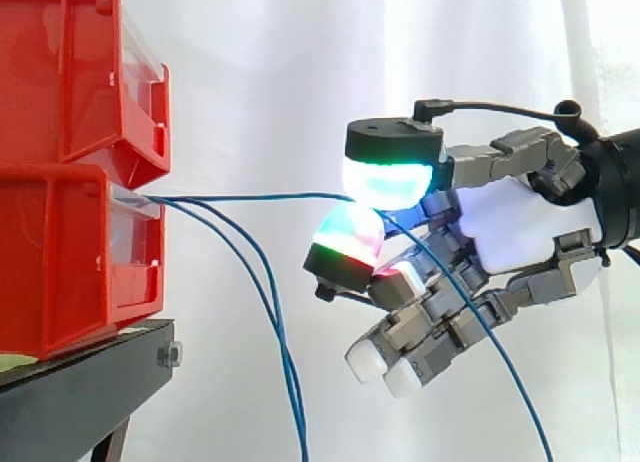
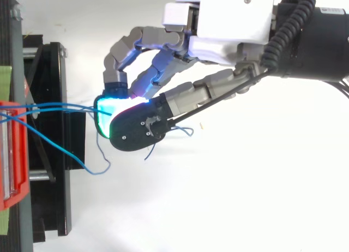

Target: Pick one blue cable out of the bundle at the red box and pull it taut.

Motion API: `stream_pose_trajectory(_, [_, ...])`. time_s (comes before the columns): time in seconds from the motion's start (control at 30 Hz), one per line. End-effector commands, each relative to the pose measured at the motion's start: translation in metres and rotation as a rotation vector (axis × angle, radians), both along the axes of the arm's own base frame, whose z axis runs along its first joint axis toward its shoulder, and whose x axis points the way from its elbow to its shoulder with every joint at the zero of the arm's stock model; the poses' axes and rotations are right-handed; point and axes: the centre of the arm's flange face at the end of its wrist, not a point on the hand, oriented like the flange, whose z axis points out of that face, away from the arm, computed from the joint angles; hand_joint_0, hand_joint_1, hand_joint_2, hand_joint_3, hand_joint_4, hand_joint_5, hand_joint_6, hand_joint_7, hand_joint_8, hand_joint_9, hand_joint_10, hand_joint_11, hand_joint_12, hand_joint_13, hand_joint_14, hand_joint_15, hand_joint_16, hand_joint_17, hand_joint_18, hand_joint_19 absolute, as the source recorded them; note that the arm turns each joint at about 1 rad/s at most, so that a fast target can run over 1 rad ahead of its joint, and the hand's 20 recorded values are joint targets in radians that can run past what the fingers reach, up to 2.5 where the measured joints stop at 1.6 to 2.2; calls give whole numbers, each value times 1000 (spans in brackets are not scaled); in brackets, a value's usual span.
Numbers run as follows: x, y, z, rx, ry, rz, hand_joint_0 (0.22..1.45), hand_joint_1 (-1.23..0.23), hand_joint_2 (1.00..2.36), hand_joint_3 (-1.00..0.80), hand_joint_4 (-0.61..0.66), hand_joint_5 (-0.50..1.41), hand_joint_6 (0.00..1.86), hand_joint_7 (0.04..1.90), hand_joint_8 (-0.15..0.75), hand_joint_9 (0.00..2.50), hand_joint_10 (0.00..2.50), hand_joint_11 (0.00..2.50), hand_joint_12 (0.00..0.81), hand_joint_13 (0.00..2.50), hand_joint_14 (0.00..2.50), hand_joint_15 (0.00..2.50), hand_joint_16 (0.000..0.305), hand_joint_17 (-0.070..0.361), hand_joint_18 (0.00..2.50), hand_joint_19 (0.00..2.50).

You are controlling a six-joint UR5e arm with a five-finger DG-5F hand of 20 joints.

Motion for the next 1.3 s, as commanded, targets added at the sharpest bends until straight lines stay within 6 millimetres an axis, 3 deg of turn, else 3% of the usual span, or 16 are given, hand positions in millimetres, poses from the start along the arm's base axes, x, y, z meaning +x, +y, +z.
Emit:
stream_pose_trajectory(0.0, [0, -1, 0, 1, 0, -2, 619, -717, 1024, -105, -76, -187, 939, 1057, 273, 958, 12, 1111, 374, 650, 15, 399, 49, 109, 566, 273])
stream_pose_trajectory(0.33, [-5, -3, 0, 3, 30, 13, 632, -731, 1026, -34, -133, -177, 947, 1160, 275, 982, 14, 1118, 373, 657, 13, 393, 48, 109, 573, 263])
stream_pose_trajectory(0.57, [-25, -5, 18, 4, 101, 30, 631, -730, 1027, -32, -119, -176, 946, 1161, 277, 988, 12, 1112, 375, 651, 13, 392, 48, 108, 572, 262])
stream_pose_trajectory(0.6, [-30, -6, 19, 4, 118, 30, 631, -730, 1027, -32, -120, -176, 946, 1162, 276, 988, 12, 1114, 375, 651, 13, 394, 48, 108, 573, 263])
stream_pose_trajectory(0.67, [-63, -7, 16, 5, 157, 29, 631, -729, 1027, -32, -120, -175, 946, 1164, 280, 988, 13, 1108, 374, 649, 13, 391, 48, 108, 572, 258])
stream_pose_trajectory(0.87, [-103, -6, 8, 3, -6, 12, 630, -729, 1027, -29, -116, -175, 946, 1165, 282, 986, 13, 1106, 375, 647, 13, 388, 48, 108, 571, 255])
stream_pose_trajectory(1.13, [-99, -4, 8, -13, -141, -18, 631, -730, 1027, -30, -121, -175, 945, 1177, 281, 982, 12, 1104, 375, 643, 13, 386, 48, 108, 568, 256])
stream_pose_trajectory(1.17, [-102, -3, -4, -38, -119, -10, 632, -730, 1026, -34, -124, -175, 946, 1170, 281, 981, 13, 1102, 375, 641, 14, 385, 48, 108, 567, 256])
stream_pose_trajectory(1.27, [-104, -3, -15, -35, -140, -11, 633, -730, 1026, -36, -124, -175, 946, 1167, 282, 978, 13, 1101, 374, 639, 13, 386, 48, 108, 567, 256])
